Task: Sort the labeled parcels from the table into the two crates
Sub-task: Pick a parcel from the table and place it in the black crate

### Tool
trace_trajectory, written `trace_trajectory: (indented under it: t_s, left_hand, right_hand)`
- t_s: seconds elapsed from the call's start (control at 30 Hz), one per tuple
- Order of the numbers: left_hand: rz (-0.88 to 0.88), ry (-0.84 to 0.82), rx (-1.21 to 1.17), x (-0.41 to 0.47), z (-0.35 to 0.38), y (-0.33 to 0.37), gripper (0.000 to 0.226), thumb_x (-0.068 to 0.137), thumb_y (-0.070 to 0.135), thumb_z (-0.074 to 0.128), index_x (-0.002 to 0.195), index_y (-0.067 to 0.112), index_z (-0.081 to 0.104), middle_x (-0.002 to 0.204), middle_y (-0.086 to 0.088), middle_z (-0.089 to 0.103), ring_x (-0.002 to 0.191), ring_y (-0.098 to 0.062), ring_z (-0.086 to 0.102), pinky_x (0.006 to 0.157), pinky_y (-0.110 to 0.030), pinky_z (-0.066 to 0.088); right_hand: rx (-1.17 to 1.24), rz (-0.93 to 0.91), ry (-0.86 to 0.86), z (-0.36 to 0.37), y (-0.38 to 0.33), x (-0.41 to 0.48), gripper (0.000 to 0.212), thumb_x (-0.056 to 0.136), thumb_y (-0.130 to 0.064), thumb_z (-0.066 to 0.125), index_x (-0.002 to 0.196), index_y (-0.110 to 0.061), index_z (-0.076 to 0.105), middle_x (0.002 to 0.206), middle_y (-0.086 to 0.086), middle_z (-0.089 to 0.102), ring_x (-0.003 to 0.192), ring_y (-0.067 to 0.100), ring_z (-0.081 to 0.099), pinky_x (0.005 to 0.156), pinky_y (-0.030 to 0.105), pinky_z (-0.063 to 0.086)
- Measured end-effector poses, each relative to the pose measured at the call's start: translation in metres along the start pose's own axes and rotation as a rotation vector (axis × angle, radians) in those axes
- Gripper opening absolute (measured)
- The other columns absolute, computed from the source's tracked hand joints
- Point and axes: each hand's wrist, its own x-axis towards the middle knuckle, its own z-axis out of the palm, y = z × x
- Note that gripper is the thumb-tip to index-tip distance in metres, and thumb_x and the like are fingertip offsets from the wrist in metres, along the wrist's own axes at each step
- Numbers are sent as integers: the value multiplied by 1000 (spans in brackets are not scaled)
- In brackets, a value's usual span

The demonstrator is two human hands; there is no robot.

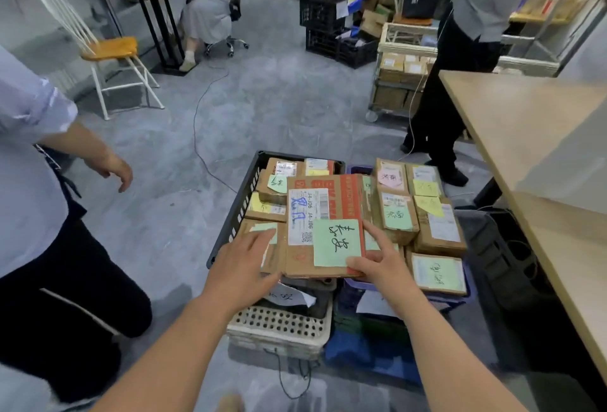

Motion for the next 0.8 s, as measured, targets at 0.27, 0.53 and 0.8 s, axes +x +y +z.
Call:
trace_trajectory:
  t_s: [0.27,0.53,0.8]
  left_hand:
    - [77,-124,57,75,4,-82,83,84,51,60,150,28,17,151,4,31,133,-17,33,107,-33,28]
    - [143,-218,68,140,17,-163,77,84,54,58,148,32,21,148,5,37,131,-17,37,105,-33,30]
    - [175,-404,127,179,79,-218,84,86,60,49,152,28,8,151,3,35,138,-17,28,112,-32,18]
  right_hand:
    - [-4,124,93,55,10,70,74,86,-5,69,142,-40,35,100,1,75,89,16,73,74,26,57]
    - [79,262,86,133,39,153,71,87,4,65,137,-38,38,96,2,76,84,18,73,67,21,56]
    - [108,371,120,173,91,211,72,86,0,66,141,-37,39,114,2,71,104,18,68,78,22,57]
